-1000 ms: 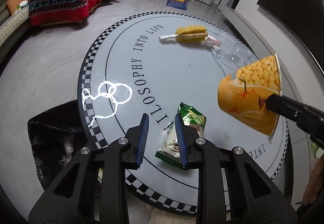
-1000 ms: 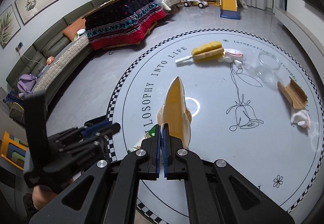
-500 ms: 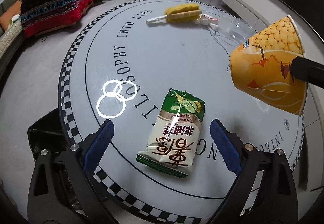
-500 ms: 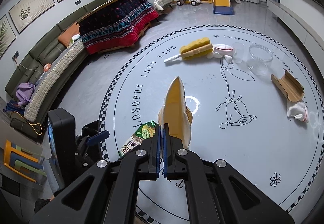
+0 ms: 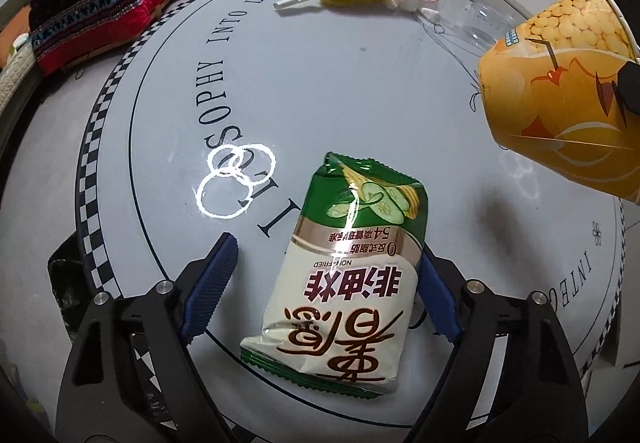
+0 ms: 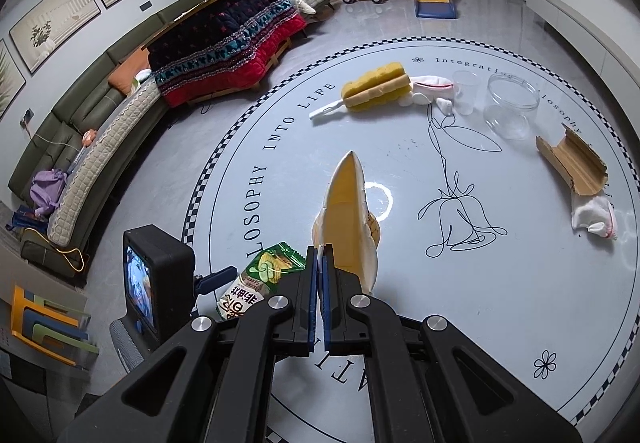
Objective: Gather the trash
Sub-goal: 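Carry the paper cup and green snack packet to the black bin and release both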
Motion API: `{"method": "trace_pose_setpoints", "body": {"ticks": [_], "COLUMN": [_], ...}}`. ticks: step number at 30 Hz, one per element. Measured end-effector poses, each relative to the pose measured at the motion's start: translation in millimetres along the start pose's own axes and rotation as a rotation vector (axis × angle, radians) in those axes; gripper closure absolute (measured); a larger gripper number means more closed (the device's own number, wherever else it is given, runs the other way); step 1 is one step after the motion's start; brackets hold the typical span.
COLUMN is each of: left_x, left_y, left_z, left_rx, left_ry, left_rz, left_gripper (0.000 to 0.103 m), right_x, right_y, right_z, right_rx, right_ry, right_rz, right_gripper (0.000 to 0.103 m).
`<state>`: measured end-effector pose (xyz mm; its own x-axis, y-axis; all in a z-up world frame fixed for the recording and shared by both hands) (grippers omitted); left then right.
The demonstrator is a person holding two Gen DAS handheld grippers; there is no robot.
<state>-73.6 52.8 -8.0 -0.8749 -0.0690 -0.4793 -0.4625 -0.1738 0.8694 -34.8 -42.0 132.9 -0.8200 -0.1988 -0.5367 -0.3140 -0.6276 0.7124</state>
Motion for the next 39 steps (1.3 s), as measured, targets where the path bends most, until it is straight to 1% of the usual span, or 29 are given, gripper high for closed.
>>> {"method": "trace_pose_setpoints", "body": {"ticks": [1, 3, 4, 5, 11, 14, 18, 23, 28, 33, 39], "left_x": [-0.6, -2.2, -3.0, -3.8, 0.0, 0.4, 1.7, 12.0, 31.8, 51.6, 84.7], "left_y": [0.1, 1.8, 2.1, 2.5, 8.2, 19.1, 40.3, 71.2, 93.0, 101.9, 98.0], "left_z": [-0.9, -2.1, -2.2, -2.0, 11.8, 25.5, 50.5, 97.6, 157.2, 210.4, 262.2], "left_rx": [-0.005, -0.003, 0.003, 0.012, 0.036, 0.04, 0.027, -0.018, -0.083, -0.136, -0.191], "left_ry": [-0.007, -0.016, -0.017, -0.017, 0.025, 0.046, 0.076, 0.139, 0.228, 0.325, 0.424], "left_rz": [-0.005, -0.02, -0.022, -0.021, -0.023, -0.043, -0.087, -0.15, -0.176, -0.177, -0.144], "left_gripper": [0.028, 0.044, 0.047, 0.054, 0.055, 0.055, 0.055, 0.055, 0.055, 0.055, 0.055], "right_x": [0.0, 0.6, 1.1, 1.5, 2.6, 2.4, 3.5, 8.5, 17.3, 31.9, 51.7], "right_y": [-0.8, -3.1, -3.9, -5.1, -9.9, -12.1, -17.3, -31.1, -53.8, -83.8, -123.9], "right_z": [-0.8, -1.5, -1.3, -0.9, 8.8, 18.8, 41.2, 79.2, 123.8, 172.9, 221.1], "right_rx": [0.001, 0.0, 0.0, -0.001, -0.001, -0.006, -0.021, -0.054, -0.101, -0.156, -0.213], "right_ry": [-0.001, -0.004, -0.005, -0.005, 0.009, 0.021, 0.05, 0.102, 0.164, 0.23, 0.286], "right_rz": [0.002, 0.005, 0.007, 0.009, 0.018, 0.021, 0.028, 0.054, 0.097, 0.155, 0.239], "right_gripper": [0.1, 0.1, 0.1, 0.1, 0.1, 0.1, 0.1, 0.1, 0.1, 0.1, 0.1]}}
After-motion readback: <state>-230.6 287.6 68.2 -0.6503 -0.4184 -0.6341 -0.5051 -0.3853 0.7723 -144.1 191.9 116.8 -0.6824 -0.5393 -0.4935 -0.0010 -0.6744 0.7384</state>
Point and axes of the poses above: each gripper's, at about its wrist camera, not at the fingertips, and y roughly against the way its jaws point, z to its left, x to its underside, the point moved 2 cm from there along -y, roughly the way its jaws point, and after that the axes turned 12 degrees about -x, right-handed, at the moved point
